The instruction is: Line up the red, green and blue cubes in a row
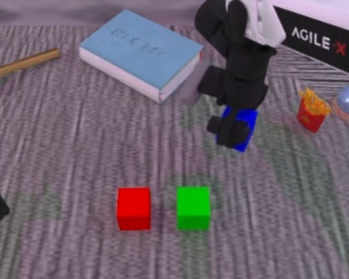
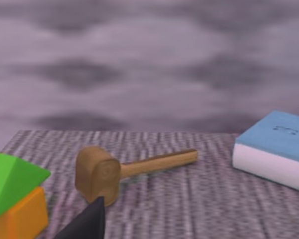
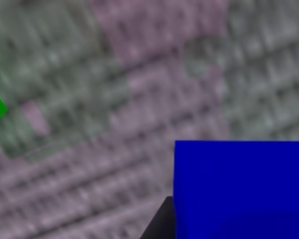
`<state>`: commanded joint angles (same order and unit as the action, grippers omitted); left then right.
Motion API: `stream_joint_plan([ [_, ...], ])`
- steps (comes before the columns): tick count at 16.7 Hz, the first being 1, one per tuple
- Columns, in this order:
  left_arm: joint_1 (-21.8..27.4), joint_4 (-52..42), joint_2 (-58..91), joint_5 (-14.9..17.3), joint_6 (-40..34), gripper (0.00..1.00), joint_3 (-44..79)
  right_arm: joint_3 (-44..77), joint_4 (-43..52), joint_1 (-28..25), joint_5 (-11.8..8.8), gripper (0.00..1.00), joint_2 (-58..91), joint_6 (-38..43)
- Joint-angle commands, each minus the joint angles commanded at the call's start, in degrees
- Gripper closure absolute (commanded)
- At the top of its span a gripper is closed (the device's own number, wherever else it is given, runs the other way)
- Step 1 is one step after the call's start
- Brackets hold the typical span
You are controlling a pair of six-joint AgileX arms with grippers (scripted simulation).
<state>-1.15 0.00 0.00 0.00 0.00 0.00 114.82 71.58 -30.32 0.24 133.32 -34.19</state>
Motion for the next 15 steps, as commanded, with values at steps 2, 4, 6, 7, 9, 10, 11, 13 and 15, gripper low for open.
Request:
stream_joint_plan([
  [2,0.0,0.0,0.0,0.0,0.0,0.0,0.0,-0.88,-0.32,-0.3,-0.01,1.0,-0.83,-0.55],
  [4,0.0,0.0,0.0,0.0,0.0,0.0,0.0,-4.12,-1.35,-1.23,-0.04,1.0,-3.63,-2.33],
  [6,0.0,0.0,0.0,0.0,0.0,0.0,0.0,-9.32,-2.72,-2.5,-0.09,1.0,-7.58,-4.87],
  [7,0.0,0.0,0.0,0.0,0.0,0.0,0.0,-12.59,-3.45,-3.22,-0.13,1.0,-9.78,-6.34],
  [9,0.0,0.0,0.0,0.0,0.0,0.0,0.0,-19.83,-4.95,-4.79,-0.24,1.0,-14.39,-9.47],
  [10,0.0,0.0,0.0,0.0,0.0,0.0,0.0,-23.33,-5.71,-5.59,-0.29,1.0,-16.71,-11.06],
  [11,0.0,0.0,0.0,0.0,0.0,0.0,0.0,-26.49,-6.45,-6.37,-0.35,1.0,-18.95,-12.58],
  [13,0.0,0.0,0.0,0.0,0.0,0.0,0.0,-31.14,-7.76,-7.71,-0.43,1.0,-22.73,-15.19],
  [15,0.0,0.0,0.0,0.0,0.0,0.0,0.0,-33.32,-8.54,-8.5,-0.47,1.0,-24.86,-16.72],
])
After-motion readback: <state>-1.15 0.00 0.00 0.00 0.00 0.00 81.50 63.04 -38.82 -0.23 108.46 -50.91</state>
